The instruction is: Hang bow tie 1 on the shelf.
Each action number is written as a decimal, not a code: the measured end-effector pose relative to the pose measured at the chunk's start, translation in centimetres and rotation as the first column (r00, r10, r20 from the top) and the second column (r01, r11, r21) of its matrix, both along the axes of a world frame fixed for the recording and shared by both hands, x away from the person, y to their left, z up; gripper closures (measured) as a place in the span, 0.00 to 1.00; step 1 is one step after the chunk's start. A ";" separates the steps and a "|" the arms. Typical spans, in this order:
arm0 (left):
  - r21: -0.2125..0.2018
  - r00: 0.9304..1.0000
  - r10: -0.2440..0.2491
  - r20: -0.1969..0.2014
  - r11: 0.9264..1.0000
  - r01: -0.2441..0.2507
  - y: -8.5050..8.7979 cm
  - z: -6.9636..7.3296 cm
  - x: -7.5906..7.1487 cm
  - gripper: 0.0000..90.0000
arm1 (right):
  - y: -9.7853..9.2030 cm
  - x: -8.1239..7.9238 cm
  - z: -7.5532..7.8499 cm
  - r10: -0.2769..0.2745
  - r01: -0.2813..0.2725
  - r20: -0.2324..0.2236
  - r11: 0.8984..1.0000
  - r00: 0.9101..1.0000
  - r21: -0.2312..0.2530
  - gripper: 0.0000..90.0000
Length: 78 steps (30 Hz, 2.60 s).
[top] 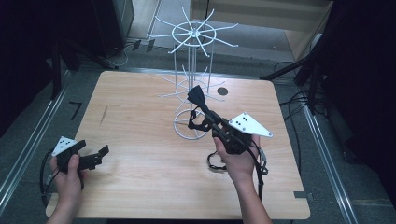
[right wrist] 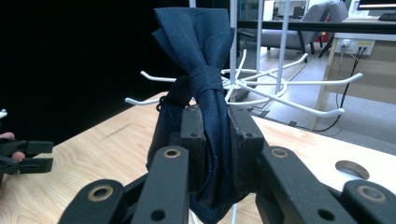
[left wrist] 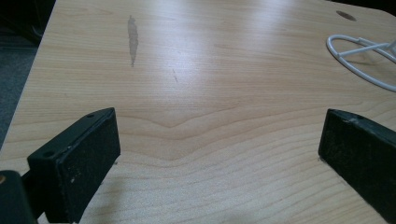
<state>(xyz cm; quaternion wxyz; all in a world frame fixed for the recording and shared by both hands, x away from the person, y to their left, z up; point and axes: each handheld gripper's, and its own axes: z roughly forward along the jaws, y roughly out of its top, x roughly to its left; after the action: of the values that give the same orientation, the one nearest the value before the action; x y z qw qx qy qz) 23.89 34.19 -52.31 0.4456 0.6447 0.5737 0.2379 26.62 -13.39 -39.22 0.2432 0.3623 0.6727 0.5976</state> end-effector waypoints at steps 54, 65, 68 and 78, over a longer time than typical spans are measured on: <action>0.003 1.000 -0.002 0.000 1.000 0.002 0.0 0.0 0.0 0.00 | -1.5 2.2 -5.8 -0.084 0.074 -0.115 0.993 0.990 -0.090 0.51; 0.001 1.000 -0.001 0.000 1.000 0.001 0.0 0.0 0.0 0.00 | -3.3 1.3 -7.4 -0.095 0.078 -0.146 0.990 0.985 -0.120 0.51; 0.003 1.000 0.000 0.001 1.000 0.000 0.0 0.0 0.0 0.00 | -4.1 0.9 -8.1 -0.098 0.078 -0.159 0.988 0.982 -0.132 0.51; -0.001 1.000 0.001 -0.001 1.000 -0.001 0.1 0.0 0.0 0.00 | -5.7 -0.1 -8.8 -0.111 0.084 -0.182 0.985 0.977 -0.148 0.51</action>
<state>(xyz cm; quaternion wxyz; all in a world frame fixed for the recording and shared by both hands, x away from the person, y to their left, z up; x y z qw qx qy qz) 23.87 34.26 -52.31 0.4453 0.6443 0.5746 0.2375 26.53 -19.08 -48.03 0.2315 0.4323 0.7144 0.4991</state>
